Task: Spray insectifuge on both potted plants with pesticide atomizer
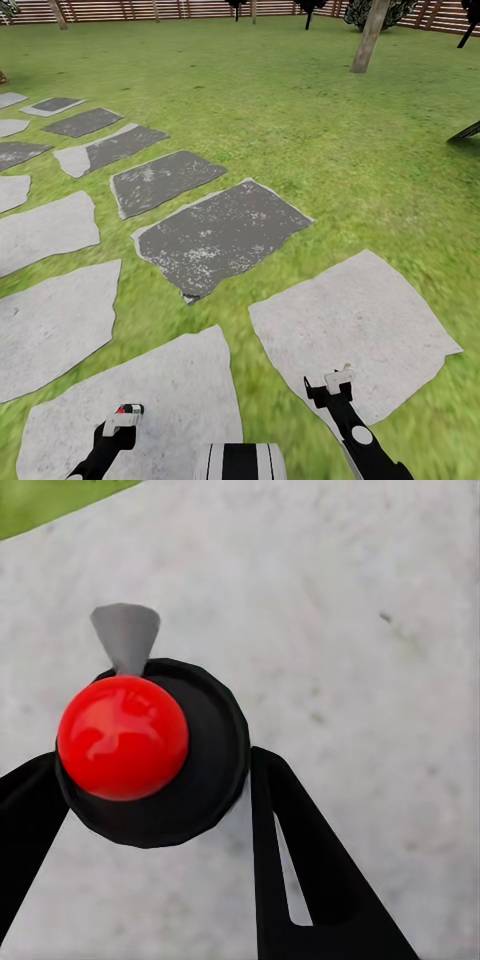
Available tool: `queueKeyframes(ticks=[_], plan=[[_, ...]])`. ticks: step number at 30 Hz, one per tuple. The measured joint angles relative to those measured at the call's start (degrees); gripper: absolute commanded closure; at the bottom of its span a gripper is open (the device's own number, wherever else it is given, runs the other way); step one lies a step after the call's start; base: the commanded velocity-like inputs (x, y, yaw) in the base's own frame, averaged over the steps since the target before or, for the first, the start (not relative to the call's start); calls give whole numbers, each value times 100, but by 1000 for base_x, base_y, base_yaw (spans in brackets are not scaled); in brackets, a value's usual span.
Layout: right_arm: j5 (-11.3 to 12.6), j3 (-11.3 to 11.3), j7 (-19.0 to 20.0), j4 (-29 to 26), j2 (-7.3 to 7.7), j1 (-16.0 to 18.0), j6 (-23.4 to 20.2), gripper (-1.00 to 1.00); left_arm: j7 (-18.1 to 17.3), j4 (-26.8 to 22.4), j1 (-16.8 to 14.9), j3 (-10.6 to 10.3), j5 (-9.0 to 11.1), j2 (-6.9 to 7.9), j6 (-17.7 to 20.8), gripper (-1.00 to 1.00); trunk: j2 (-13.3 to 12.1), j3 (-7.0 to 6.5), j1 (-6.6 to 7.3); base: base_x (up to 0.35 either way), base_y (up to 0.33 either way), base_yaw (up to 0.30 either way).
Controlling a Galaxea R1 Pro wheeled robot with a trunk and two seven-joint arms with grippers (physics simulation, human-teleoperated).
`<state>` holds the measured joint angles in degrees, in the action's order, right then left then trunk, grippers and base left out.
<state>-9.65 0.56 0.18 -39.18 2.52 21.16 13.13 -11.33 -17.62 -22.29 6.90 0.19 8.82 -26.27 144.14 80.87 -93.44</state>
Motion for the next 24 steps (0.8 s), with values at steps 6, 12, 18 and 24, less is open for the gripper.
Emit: queueKeyframes(ticks=[6,12,18,24], plan=[[-1,0,5,-4,0,0,0,-100,0,-1,0,9,0,0,0,100,-5,-88,11,0,0,0],[0,0,4,0,0,0,0,-100,2,-1,0,10,-3,0,8,100,-13,-221,26,0,0,0],[0,0,2,-3,0,0,0,-100,2,-1,0,10,-2,0,7,100,-21,-354,41,0,0,0],[3,10,28,-36,-33,-9,-32,-100,2,32,1,25,21,-33,-27,100,-28,-465,54,0,0,0]])
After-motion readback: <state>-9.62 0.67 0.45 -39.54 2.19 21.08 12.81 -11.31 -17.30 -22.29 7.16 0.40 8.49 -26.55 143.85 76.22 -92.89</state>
